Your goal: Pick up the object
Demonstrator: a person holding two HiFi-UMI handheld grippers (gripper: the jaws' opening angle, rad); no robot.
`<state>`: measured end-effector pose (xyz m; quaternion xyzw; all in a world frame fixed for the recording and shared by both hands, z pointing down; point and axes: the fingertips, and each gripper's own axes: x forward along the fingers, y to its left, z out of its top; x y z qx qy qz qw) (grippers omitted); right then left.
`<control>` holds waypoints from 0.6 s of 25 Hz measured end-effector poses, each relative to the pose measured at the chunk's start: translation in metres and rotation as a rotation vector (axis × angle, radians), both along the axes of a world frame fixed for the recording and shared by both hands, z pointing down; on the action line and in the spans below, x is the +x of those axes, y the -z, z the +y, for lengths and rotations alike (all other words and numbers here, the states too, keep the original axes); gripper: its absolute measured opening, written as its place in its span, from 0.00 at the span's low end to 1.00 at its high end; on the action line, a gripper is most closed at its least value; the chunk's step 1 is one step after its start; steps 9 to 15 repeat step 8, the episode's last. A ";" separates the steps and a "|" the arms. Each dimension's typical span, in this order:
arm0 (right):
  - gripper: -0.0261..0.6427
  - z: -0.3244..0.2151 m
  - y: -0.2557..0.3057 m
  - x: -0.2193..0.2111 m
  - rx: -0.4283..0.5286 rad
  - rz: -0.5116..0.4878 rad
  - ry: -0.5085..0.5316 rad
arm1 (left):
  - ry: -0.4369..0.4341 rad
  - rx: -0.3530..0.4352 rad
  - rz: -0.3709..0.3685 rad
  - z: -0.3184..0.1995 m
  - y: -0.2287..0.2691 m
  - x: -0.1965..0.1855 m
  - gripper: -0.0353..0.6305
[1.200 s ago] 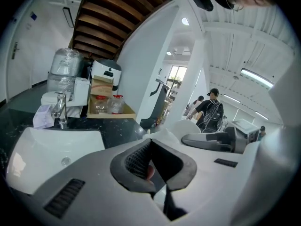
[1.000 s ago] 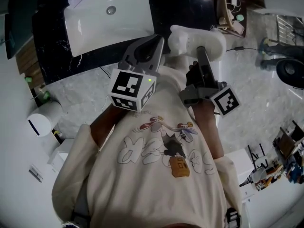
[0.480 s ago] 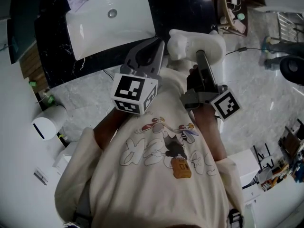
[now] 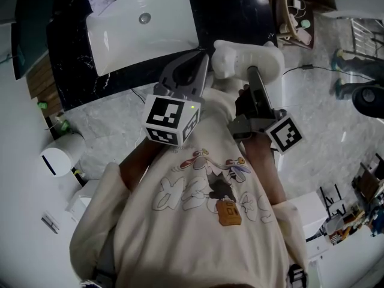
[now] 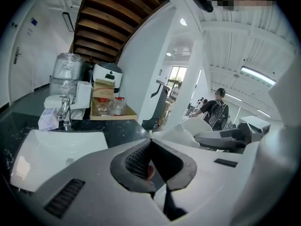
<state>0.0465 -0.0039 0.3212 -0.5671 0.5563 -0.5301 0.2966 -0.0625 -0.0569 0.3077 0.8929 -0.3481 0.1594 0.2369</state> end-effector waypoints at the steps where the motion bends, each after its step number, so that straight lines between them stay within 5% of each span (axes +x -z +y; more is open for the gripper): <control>1: 0.26 0.001 -0.001 0.000 -0.001 -0.002 -0.002 | 0.002 -0.001 0.000 0.000 0.000 -0.001 0.06; 15: 0.26 0.003 -0.004 -0.002 -0.006 -0.009 -0.004 | 0.004 0.002 0.000 0.001 0.000 -0.005 0.06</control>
